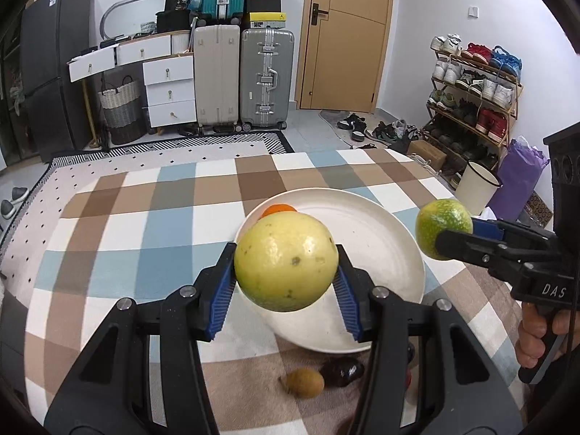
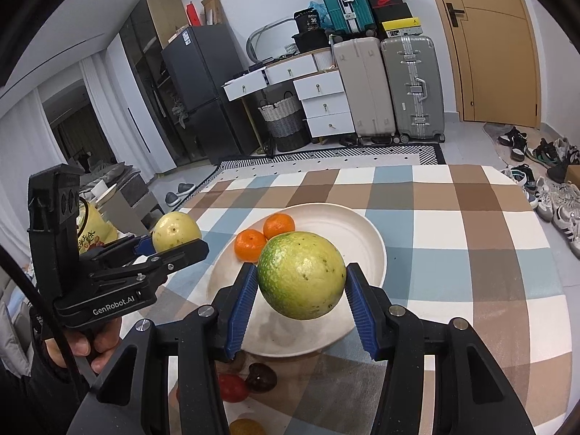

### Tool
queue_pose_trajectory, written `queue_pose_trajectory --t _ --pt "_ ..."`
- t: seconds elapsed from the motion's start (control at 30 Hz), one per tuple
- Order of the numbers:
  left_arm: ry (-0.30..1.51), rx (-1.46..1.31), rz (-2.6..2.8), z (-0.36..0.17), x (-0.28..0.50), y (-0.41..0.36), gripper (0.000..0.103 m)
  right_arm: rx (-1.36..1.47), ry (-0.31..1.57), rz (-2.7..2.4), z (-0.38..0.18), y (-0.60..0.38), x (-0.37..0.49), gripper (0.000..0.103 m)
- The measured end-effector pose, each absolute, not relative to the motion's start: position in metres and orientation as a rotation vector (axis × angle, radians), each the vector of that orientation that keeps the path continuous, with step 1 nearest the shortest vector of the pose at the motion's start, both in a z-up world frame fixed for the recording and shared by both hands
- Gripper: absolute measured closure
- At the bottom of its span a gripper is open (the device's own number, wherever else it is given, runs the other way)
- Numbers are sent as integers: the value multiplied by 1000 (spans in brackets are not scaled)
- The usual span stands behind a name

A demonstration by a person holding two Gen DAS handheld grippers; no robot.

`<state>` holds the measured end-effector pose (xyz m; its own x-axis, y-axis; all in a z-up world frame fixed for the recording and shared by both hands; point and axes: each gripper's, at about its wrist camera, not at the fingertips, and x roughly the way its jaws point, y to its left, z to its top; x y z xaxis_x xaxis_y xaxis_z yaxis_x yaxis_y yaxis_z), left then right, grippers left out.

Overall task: Organize fruits
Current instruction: 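Carry both green citrus fruits onto the plate and release them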

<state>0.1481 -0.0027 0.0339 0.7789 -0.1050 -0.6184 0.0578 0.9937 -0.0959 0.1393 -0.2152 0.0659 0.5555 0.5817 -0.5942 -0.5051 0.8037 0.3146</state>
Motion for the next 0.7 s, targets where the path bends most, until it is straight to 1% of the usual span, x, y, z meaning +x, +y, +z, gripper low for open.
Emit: queue_pose_trajectory --t 0.43,0.7 --pt "706 -67 -81 2 172 -7 55 90 791 600 40 -198 169 53" --pt "726 -40 -96 -6 172 -11 55 89 813 582 23 -195 173 53"
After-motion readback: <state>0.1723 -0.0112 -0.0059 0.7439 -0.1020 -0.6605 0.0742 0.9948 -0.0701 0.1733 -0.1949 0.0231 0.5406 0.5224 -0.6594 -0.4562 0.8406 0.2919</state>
